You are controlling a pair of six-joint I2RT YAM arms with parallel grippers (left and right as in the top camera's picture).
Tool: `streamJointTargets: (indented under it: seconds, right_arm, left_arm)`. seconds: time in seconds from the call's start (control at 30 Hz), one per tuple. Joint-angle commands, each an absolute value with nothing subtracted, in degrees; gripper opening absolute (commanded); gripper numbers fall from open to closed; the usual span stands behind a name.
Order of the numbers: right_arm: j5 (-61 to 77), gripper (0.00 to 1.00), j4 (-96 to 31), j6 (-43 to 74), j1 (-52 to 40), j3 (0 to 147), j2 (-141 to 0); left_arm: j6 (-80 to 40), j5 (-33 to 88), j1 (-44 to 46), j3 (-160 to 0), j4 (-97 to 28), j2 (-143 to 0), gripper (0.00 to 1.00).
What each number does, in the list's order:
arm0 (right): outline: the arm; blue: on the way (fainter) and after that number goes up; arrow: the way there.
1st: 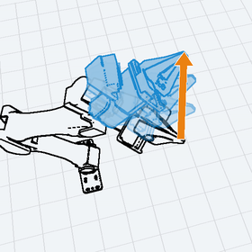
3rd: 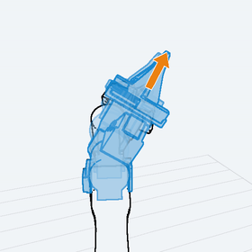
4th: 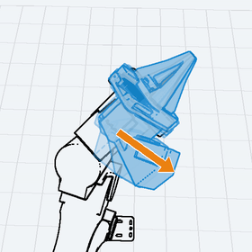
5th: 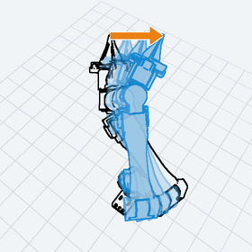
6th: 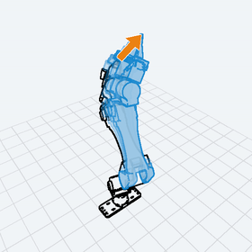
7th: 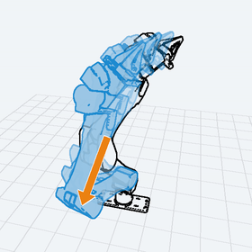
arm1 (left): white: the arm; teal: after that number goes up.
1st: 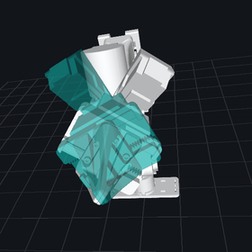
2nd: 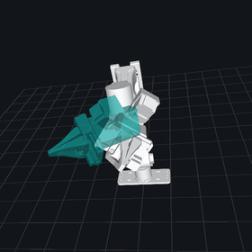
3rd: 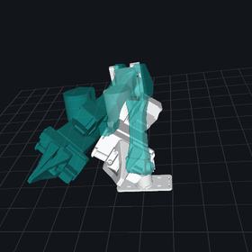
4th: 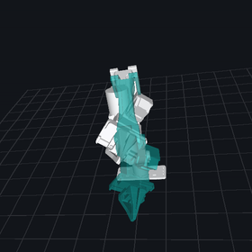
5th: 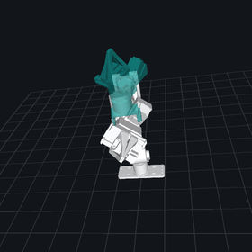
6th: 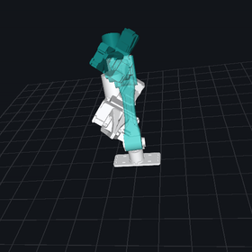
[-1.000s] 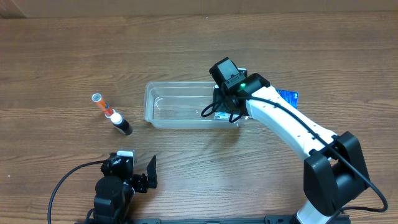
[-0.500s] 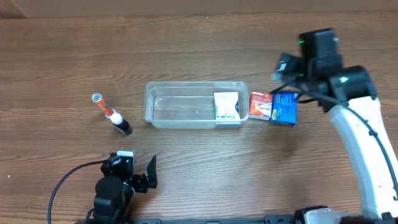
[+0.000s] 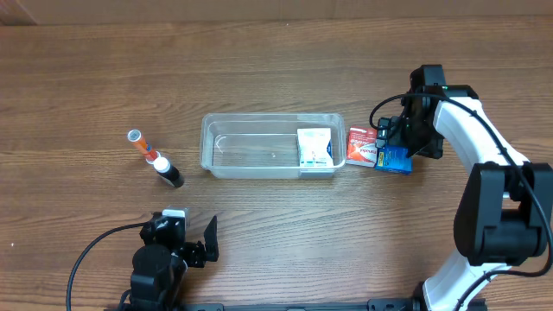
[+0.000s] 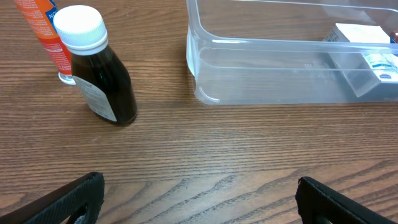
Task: Pack container
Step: 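Grasp the blue VapoDrops box with the right gripper, then place the blue box into the container beside the white box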
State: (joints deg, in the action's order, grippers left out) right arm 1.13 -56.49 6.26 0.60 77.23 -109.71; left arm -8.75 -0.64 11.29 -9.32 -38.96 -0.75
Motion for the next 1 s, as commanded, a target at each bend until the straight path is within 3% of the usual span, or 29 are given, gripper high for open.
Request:
streamJointTargets:
  seconds: [0.0,0.13,0.17,0.2,0.37,0.5,0.67,0.83,0.97]
  right_arm:
    - [1.83,0.96,-55.75,5.76,0.38,77.10,-113.08]
    - [0.69,0.90,-54.19,8.16,0.45,77.10,-116.07]
    - [-0.21,0.85,-53.67,9.47,0.45,77.10,-116.07]
    - [-3.90,0.73,-54.08,11.35,0.47,77.10,-116.07]
    - [-5.96,0.76,-54.89,12.03,0.47,77.10,-116.05]
    - [-6.44,0.63,-56.60,12.62,0.51,78.06,-115.48]
    - [-3.05,0.62,-64.60,15.25,-1.06,83.77,-104.62]
    - [0.12,0.57,-66.74,16.97,-13.17,84.42,-89.01]
    - [0.01,0.55,-60.66,20.69,-27.99,84.33,-85.71]
  left_arm:
    - [-7.68,-0.99,11.81,-9.02,-38.70,-0.30,1.00]
    - [-7.68,-0.99,11.81,-9.02,-38.70,-0.27,1.00]
    - [-7.68,-0.99,11.81,-9.02,-38.70,-0.27,1.00]
    - [-7.68,-0.99,11.81,-9.02,-38.70,-0.27,1.00]
    - [-7.68,-0.99,11.81,-9.02,-38.70,-0.30,1.00]
    - [-7.68,-0.99,11.81,-9.02,-38.70,-0.27,1.00]
    - [-7.68,-0.99,11.81,-9.02,-38.70,-0.30,1.00]
    - [-7.68,-0.99,11.81,-9.02,-38.70,-0.30,1.00]
    - [-7.68,-0.99,11.81,-9.02,-38.70,-0.27,1.00]
